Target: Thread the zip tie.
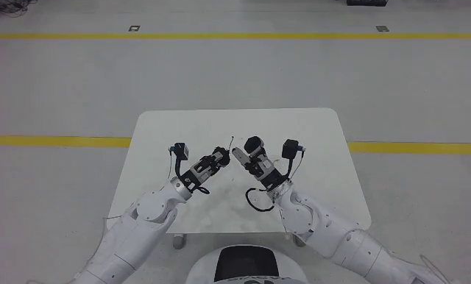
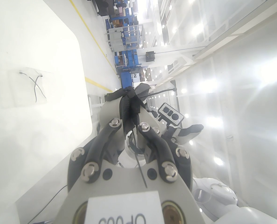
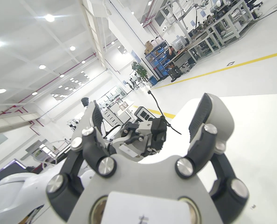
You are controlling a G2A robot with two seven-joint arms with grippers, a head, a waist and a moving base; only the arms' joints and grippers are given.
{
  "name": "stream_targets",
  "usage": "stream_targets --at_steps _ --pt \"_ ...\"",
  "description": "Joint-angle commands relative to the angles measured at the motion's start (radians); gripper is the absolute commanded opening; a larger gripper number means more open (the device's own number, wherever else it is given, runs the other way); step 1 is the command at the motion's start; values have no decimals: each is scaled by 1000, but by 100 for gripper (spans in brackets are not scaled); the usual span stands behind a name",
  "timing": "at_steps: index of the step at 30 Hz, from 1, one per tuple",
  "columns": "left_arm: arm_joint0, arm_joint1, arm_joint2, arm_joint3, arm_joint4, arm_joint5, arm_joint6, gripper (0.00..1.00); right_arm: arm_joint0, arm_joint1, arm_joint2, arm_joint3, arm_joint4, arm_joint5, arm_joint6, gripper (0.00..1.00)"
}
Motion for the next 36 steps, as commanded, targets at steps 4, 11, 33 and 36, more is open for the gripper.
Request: stream_targets --at_steps 4,11,33,36 --pt "0 0 0 0 0 0 0 0 0 -1 0 3 -5 0 -1 100" --pt "0 0 0 0 0 0 0 0 -11 10 8 -88 70 0 140 100" --pt "0 0 0 0 0 0 0 0 -171 43 452 -164 768 0 1103 100" --pt "0 0 0 0 0 0 0 0 -185 9 492 -130 800 0 1212 100"
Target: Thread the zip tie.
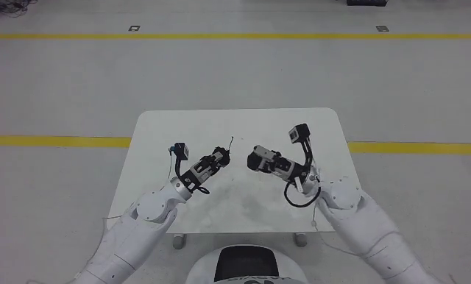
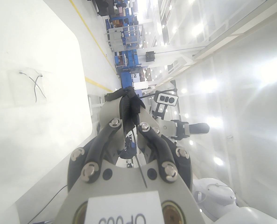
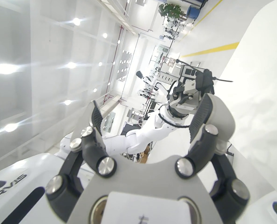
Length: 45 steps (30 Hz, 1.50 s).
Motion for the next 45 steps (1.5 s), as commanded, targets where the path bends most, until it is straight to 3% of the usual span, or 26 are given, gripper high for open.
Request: stream_targets --at_steps 1,9,21,24,29,34,41,45 --pt "0 0 0 0 0 0 0 0 -7 -22 24 21 16 0 72 100" --pt "0 0 0 0 0 0 0 0 -27 -120 106 111 92 0 322 100" --pt "0 0 0 0 0 0 0 0 -27 -123 111 117 97 2 329 100" --pt "3 -2 3 5 -25 12 -9 0 -27 -121 121 155 139 6 359 100" --pt "7 -1 -9 25 -151 13 -117 0 -6 -114 150 271 289 6 533 100" --pt "-4 -3 -12 61 -307 52 -268 0 36 -117 140 390 413 34 715 100" --pt "-31 -8 -3 102 -407 72 -403 0 76 -118 66 438 459 69 730 100" --pt "-39 -7 -5 103 -378 62 -408 0 76 -118 66 438 459 69 730 100"
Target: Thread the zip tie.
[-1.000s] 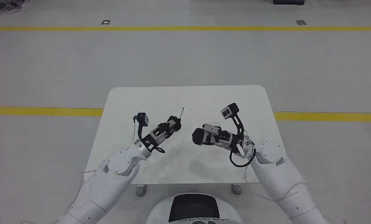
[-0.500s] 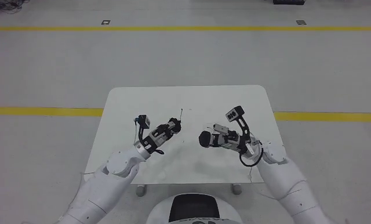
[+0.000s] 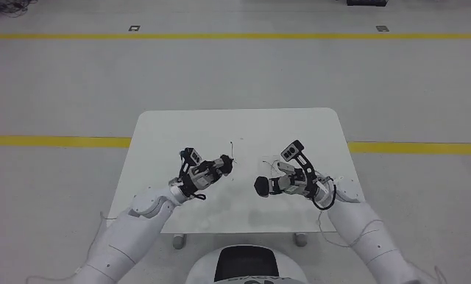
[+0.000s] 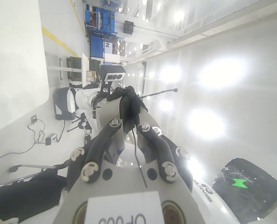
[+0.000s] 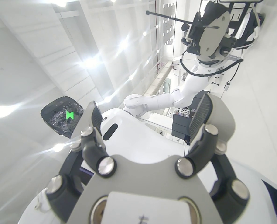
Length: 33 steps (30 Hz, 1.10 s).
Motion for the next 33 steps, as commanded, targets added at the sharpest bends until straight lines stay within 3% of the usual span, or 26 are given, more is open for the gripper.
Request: stream_targets --at_steps 1,6,8,15,22,33 --pt "1 0 0 0 0 1 1 0 0 0 0 0 0 0 0 100" --pt "5 -4 4 -1 -45 15 19 0 -4 -1 -3 -12 5 7 -12 100" --pt "9 -8 7 0 -109 20 -22 0 -11 -3 -8 -16 47 49 -1 100" --pt "13 -14 6 26 -273 59 -176 0 3 -7 -35 24 111 73 0 100" --pt "12 -19 8 30 -320 73 -230 0 32 -8 -73 64 153 68 0 100" --pt "17 -21 -2 16 -340 63 -240 0 50 -8 -100 87 175 65 0 100"
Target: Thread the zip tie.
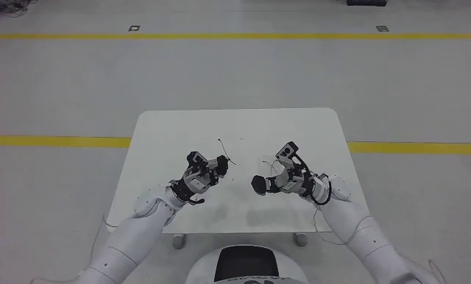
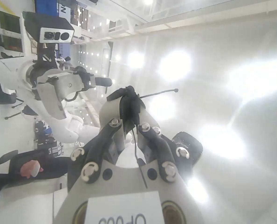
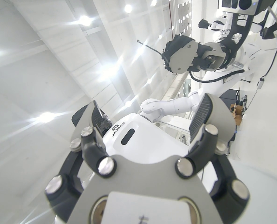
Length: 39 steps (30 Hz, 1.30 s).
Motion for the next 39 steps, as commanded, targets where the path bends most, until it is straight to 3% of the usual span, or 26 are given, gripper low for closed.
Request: stream_targets --at_steps 1,8,11,27,39 --pt "0 0 0 0 0 0 0 0 0 0 0 0 0 0 0 100" --pt "0 0 0 0 0 0 0 0 0 0 0 0 0 0 0 100" --pt "1 -1 -2 -28 -5 9 26 0 0 0 0 0 0 0 0 100" --pt "42 3 -53 -130 -41 52 29 0 0 0 0 0 0 0 0 100" --pt "54 1 -65 -124 -64 71 3 0 0 0 0 0 0 0 0 100"
